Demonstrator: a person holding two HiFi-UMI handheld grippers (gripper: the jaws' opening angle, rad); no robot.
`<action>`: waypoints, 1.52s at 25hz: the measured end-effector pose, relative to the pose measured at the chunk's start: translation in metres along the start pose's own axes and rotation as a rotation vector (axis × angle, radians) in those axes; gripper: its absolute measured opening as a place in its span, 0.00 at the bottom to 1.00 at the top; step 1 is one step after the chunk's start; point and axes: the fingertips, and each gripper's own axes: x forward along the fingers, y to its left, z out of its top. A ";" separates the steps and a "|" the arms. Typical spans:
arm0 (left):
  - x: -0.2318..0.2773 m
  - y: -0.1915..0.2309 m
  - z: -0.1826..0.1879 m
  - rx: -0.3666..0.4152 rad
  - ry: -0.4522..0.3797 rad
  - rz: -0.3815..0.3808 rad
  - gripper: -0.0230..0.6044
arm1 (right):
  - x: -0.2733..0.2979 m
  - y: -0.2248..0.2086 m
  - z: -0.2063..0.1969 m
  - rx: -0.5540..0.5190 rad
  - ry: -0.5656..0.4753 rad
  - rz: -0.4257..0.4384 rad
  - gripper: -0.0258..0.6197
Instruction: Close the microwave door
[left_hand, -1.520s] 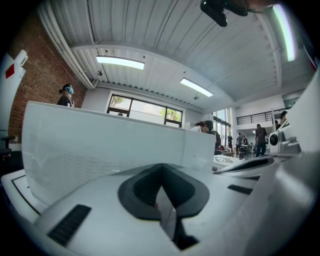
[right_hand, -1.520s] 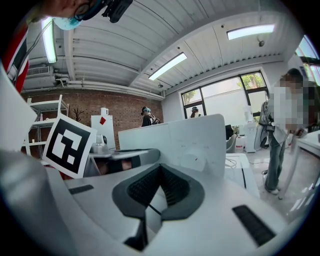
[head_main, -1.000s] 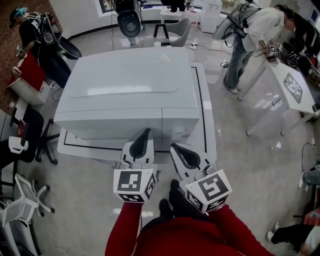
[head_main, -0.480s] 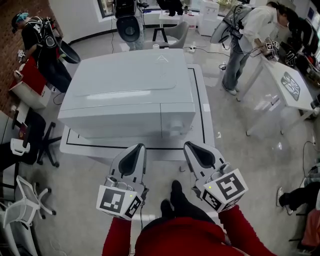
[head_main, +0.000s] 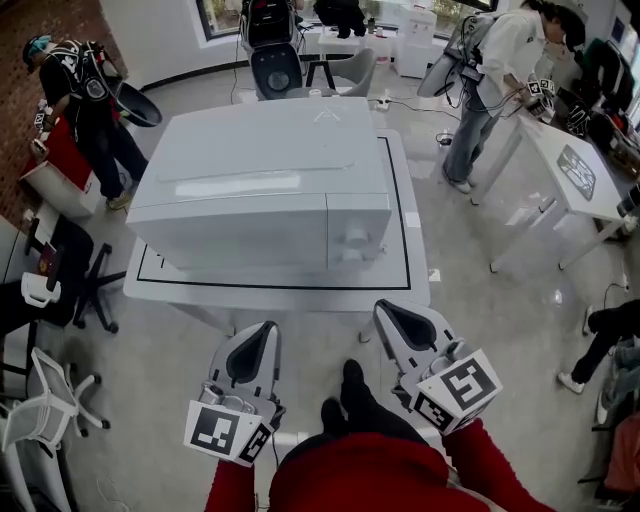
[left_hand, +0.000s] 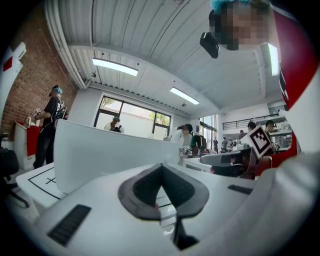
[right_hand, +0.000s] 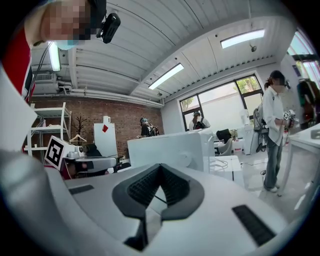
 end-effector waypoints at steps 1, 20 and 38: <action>-0.003 0.000 -0.002 -0.003 0.001 0.003 0.05 | -0.002 0.002 -0.002 -0.001 0.005 -0.002 0.06; -0.026 -0.005 -0.010 -0.010 0.007 0.005 0.05 | -0.014 0.011 -0.010 -0.022 -0.009 -0.031 0.06; -0.036 -0.008 -0.017 -0.024 0.014 0.016 0.05 | -0.024 0.018 -0.024 -0.032 -0.015 -0.028 0.06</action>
